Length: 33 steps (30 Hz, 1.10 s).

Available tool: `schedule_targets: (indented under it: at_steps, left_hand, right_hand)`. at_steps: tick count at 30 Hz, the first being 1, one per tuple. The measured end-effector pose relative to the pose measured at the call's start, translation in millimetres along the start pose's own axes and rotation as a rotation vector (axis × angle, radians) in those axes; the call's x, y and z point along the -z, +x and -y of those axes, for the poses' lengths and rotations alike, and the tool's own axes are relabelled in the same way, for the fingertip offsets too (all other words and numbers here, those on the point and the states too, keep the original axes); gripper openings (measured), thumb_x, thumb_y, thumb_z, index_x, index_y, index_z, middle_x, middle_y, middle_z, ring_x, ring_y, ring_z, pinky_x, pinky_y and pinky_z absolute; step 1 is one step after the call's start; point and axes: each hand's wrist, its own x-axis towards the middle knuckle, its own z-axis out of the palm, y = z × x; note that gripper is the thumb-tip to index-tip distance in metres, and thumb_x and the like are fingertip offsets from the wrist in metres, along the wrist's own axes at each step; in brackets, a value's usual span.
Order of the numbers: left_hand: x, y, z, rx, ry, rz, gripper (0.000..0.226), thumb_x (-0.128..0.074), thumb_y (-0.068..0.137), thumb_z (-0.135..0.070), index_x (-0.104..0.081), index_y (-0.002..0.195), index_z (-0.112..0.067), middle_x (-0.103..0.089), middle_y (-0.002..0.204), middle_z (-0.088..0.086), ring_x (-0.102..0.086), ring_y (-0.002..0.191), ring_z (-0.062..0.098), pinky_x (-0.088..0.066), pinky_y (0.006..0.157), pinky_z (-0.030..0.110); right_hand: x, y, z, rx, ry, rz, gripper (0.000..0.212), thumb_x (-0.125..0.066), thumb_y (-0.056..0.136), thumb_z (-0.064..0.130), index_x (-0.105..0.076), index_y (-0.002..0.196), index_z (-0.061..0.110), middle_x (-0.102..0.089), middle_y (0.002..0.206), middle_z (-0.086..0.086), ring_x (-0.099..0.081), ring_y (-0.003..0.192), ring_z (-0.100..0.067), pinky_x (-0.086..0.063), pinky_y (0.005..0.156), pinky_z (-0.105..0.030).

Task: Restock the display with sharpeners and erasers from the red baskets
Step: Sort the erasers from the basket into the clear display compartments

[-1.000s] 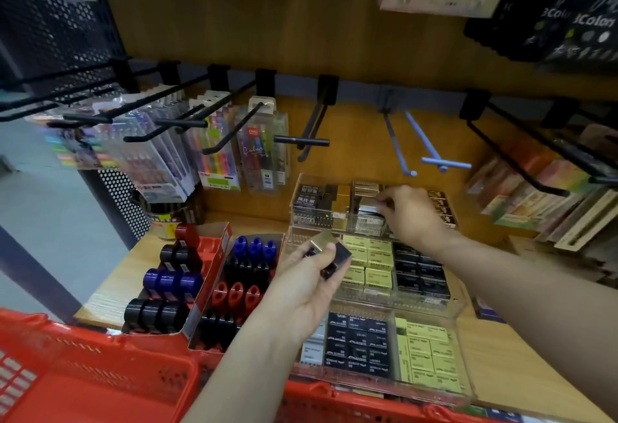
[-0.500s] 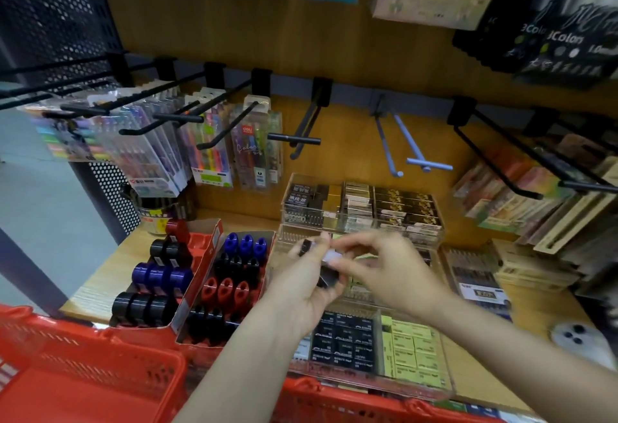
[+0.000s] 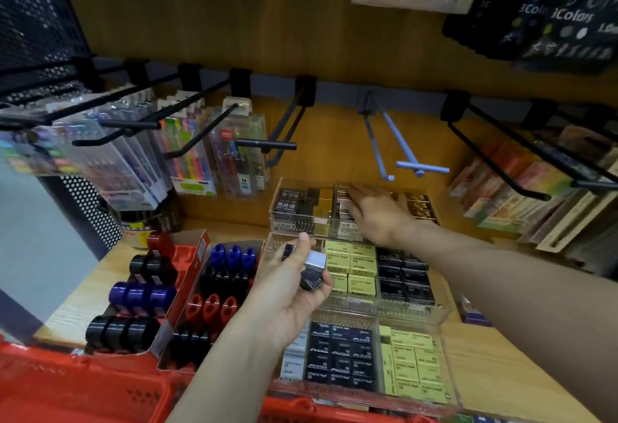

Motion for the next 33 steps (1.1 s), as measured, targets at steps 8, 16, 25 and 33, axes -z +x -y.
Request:
schedule_targets:
  at_steps: [8, 16, 25, 33]
  left_hand:
    - [-0.4, -4.4, 5.2, -0.016, -0.005, -0.037, 0.013, -0.071, 0.088, -0.019, -0.069, 0.089, -0.007, -0.06, 0.123, 0.024, -0.056, 0.094, 0.033, -0.054, 0.056, 0.032]
    - [-2.5, -6.9, 2.7, 0.002, 0.079, -0.034, 0.017, -0.071, 0.087, -0.018, -0.069, 0.096, -0.004, -0.061, 0.113, 0.023, -0.063, 0.099, 0.034, -0.061, 0.072, 0.049]
    - [-11.8, -45.5, 13.7, -0.15, 0.625, 0.135, 0.008, -0.068, 0.091, -0.013, -0.074, 0.089, -0.017, -0.062, 0.102, 0.01, -0.067, 0.065, 0.018, -0.058, 0.062, 0.029]
    - [-31.9, -102.9, 40.3, -0.434, 0.984, 0.225, 0.008, -0.077, 0.083, -0.026, -0.075, 0.083, -0.034, -0.068, 0.112, -0.009, -0.066, 0.087, 0.017, -0.058, 0.076, 0.034]
  right_hand:
    - [20.3, -1.8, 2.4, -0.008, 0.067, 0.025, 0.062, -0.06, 0.093, 0.042, -0.033, 0.147, 0.027, -0.047, 0.147, -0.003, -0.043, 0.135, -0.028, -0.031, 0.114, -0.05]
    - [35.4, -12.5, 20.5, 0.041, 0.312, -0.034, 0.044, -0.053, 0.099, 0.032, -0.042, 0.14, 0.021, -0.054, 0.14, -0.006, -0.054, 0.125, -0.024, -0.049, 0.1, -0.038]
    - [27.8, -148.4, 17.3, -0.572, 1.815, 0.13, 0.022, -0.064, 0.092, 0.012, -0.065, 0.114, 0.01, -0.071, 0.086, -0.011, -0.065, 0.086, -0.025, -0.054, 0.073, -0.036]
    - [49.8, -211.5, 22.3, -0.734, 1.989, 0.122, 0.013, -0.062, 0.092, 0.005, -0.063, 0.104, 0.001, -0.063, 0.091, -0.018, -0.065, 0.092, -0.033, -0.057, 0.069, -0.044]
